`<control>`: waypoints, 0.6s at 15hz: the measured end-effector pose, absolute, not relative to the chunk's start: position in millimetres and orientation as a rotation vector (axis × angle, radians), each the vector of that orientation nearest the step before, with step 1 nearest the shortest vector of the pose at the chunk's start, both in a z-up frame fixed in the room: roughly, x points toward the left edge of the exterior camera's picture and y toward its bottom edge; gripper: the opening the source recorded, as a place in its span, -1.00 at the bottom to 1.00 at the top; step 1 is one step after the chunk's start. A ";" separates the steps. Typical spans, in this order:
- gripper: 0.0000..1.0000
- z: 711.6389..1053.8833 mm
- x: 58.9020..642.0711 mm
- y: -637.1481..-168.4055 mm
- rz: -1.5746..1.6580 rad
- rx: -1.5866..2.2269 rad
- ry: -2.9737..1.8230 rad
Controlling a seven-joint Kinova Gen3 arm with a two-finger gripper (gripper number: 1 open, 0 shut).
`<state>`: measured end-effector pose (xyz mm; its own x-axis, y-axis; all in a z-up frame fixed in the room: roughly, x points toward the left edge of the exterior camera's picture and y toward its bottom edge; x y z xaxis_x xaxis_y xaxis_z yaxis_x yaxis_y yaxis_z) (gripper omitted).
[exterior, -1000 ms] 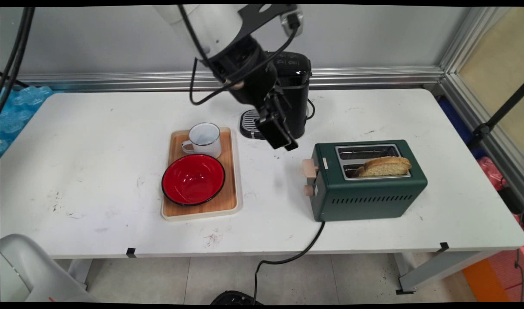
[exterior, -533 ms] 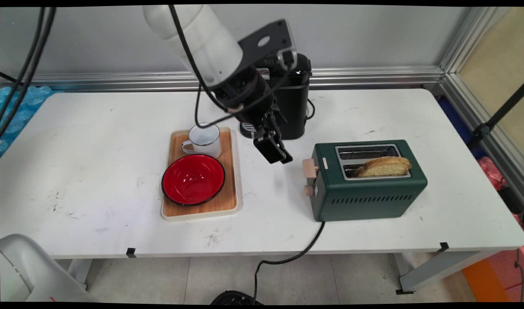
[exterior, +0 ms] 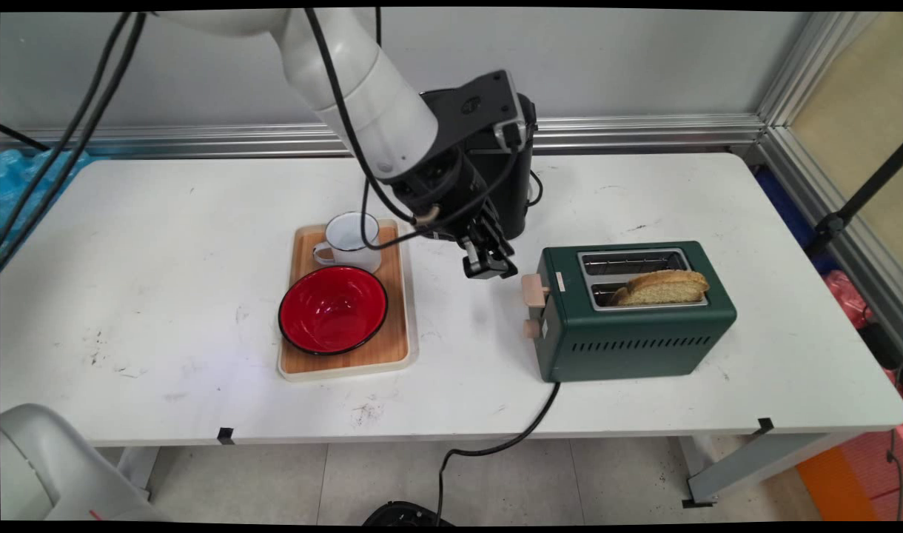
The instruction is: Press the toaster switch
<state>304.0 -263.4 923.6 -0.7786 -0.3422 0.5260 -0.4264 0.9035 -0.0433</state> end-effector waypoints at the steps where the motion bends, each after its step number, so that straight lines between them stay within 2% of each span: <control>1: -1.00 921.3 302.6 -264.3 0.216 0.556 -2.540; 9: -1.00 899.3 286.8 -271.2 0.199 0.575 -2.531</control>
<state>286.8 -271.2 899.3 -0.7677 -0.3599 0.5302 -0.4382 0.8985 -0.0246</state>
